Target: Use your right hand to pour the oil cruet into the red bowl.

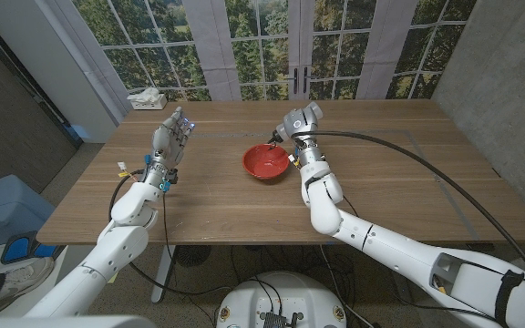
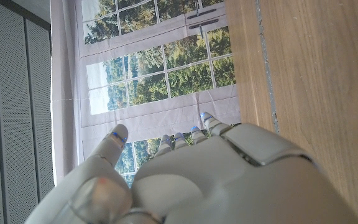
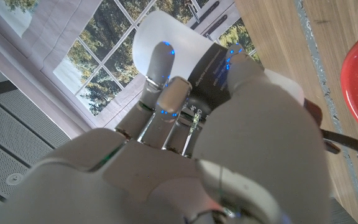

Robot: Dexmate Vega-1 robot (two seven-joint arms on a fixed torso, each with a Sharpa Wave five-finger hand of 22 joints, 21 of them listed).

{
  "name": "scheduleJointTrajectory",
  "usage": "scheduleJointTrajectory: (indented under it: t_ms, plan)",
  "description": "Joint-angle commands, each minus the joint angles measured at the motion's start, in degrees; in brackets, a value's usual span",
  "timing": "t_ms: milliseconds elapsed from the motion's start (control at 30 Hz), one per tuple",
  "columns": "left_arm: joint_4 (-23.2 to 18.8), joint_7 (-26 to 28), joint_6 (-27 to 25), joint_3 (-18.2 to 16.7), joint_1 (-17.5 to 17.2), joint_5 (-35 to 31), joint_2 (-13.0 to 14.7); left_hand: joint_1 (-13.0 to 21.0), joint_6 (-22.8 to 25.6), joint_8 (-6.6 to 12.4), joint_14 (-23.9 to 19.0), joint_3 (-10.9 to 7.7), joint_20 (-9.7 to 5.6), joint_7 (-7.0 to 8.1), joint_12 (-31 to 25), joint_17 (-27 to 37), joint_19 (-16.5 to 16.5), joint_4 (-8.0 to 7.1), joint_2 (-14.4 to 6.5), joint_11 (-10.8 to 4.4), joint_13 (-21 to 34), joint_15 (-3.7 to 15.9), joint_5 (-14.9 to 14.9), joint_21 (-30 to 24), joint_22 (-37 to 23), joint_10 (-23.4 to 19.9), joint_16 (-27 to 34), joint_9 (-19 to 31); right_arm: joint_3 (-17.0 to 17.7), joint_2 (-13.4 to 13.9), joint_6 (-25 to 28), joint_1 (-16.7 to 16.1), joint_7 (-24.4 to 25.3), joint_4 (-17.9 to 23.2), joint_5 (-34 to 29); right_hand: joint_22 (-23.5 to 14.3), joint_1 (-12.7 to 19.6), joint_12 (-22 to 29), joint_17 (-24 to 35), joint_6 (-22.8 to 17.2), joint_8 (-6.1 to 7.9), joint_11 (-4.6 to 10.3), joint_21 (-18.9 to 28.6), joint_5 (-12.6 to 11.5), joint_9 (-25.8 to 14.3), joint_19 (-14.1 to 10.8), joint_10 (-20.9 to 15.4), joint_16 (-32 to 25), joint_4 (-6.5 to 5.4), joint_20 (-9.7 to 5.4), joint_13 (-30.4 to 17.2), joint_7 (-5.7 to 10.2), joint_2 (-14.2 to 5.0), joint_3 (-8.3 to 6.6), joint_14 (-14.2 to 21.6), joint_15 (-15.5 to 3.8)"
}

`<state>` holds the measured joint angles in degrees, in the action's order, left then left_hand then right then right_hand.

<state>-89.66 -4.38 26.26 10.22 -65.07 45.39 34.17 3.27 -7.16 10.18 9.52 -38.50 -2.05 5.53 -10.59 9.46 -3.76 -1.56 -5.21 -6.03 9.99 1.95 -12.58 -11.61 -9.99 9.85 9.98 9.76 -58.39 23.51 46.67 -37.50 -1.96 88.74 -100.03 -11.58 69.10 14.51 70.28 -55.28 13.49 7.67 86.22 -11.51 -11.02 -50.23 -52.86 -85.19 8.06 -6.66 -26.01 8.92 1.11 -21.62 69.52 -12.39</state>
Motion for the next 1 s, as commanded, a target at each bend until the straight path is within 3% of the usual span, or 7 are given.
scheduleJointTrajectory:
  t_ms: [33,400,567,600,800,867,1000]
  plan:
    - [-0.29,-0.2,0.07,-0.16,-0.3,0.31,-0.18,0.48,-0.12,0.2,4.22,-0.19,-1.84,-0.01,-0.18,0.23,0.16,-0.04,-4.63,0.1,0.13,5.07,0.21,0.2,-0.15,3.35,0.16,0.05,0.82,1.4,-2.81,-0.88,0.47,1.92,0.06,-0.11,-5.51,0.01,-0.04,-7.81,0.6,-0.32,0.34,-0.41,-0.33,0.15,-15.01,-0.27,0.08,-5.69,-0.56,-3.55,-6.59,-0.43,0.6,-0.02]
    - [-0.24,-0.52,0.28,-0.22,-0.34,0.4,-0.21,0.45,-0.2,0.18,4.26,-0.19,-1.86,0.02,-0.18,0.25,0.15,-0.1,-4.61,0.07,0.13,5.09,0.21,0.21,-0.15,3.37,0.16,0.05,1.4,0.98,-3.17,-1.07,0.73,1.95,0.22,-0.21,-4.89,0.29,-0.05,-8.38,0.6,-0.43,0.39,-0.63,-0.48,0.45,-15.37,-0.2,0.5,-5.7,-1.48,-4.21,-6.35,-0.53,0.88,-0.02]
    - [-0.17,-0.5,0.33,-0.29,-0.36,0.45,-0.25,0.47,-0.2,0.18,4.25,-0.21,-1.86,0.11,-0.18,0.25,0.15,-0.1,-4.58,0.13,0.13,5.1,0.21,0.21,-0.15,3.36,0.15,0.05,1.83,0.8,-3.07,-1.31,3.85,1.53,1.97,-0.24,-4.74,0.22,-0.05,-8.01,0.33,-0.06,0.48,-0.68,-0.55,0.47,-15.03,-0.15,0.54,-5.68,-1.96,-4.07,-6.19,-0.48,0.99,0.0]
    - [-0.15,-0.58,0.35,-0.3,-0.35,0.46,-0.22,0.46,-0.21,0.18,4.25,-0.2,-1.86,0.1,-0.19,0.25,0.16,-0.11,-4.57,0.08,0.13,5.1,0.21,0.21,-0.15,3.35,0.16,0.05,1.73,0.03,-2.02,-1.22,2.02,0.99,0.74,-0.2,-4.72,0.26,-0.05,-7.94,0.29,-0.09,0.46,-0.68,-0.56,0.49,-15.12,-0.14,0.54,-5.67,-2.02,-3.98,-6.2,-0.48,1.0,0.0]
    - [-0.05,-0.68,0.3,-0.32,-0.24,0.55,-0.24,0.45,-0.19,0.2,4.24,-0.16,-1.9,0.13,-0.19,0.23,0.14,-0.06,-4.42,0.04,0.13,5.16,0.23,0.23,-0.15,3.35,0.15,0.05,2.17,0.26,-1.59,-1.39,6.43,0.42,3.13,0.35,-4.2,0.15,-0.1,-7.05,-0.19,0.7,0.5,-0.38,-0.62,-0.25,-15.54,-0.05,0.59,-5.68,-2.11,-4.03,-6.99,-0.85,1.2,-0.01]
    - [0.05,-0.69,0.31,-0.29,-0.15,0.5,-0.26,0.41,-0.19,0.2,4.28,-0.12,-1.9,0.1,-0.21,0.25,0.15,-0.06,-4.33,0.03,0.13,5.17,0.24,0.23,-0.15,3.31,0.14,0.05,2.12,0.49,-1.6,-1.4,6.25,0.76,3.45,0.69,-3.86,-0.48,-0.13,-5.53,-0.82,-0.01,0.45,0.15,-0.62,-0.74,-15.31,0.06,0.77,-5.71,-1.61,-4.18,-7.3,-1.19,1.25,0.0]
    - [0.23,-0.91,0.2,-0.2,0.1,0.59,-0.29,0.38,-0.15,0.22,4.27,-0.09,-1.92,0.1,-0.21,0.26,0.14,-0.07,-4.23,0.04,0.13,5.19,0.25,0.23,-0.15,3.3,0.15,0.05,2.01,0.46,-1.01,-1.38,7.26,0.44,3.8,1.21,-3.96,-3.56,-0.19,-0.16,-2.31,1.16,-0.19,1.36,-0.8,-0.59,-10.29,0.68,0.93,-5.71,-0.09,-2.59,-6.87,-1.56,0.89,0.0]
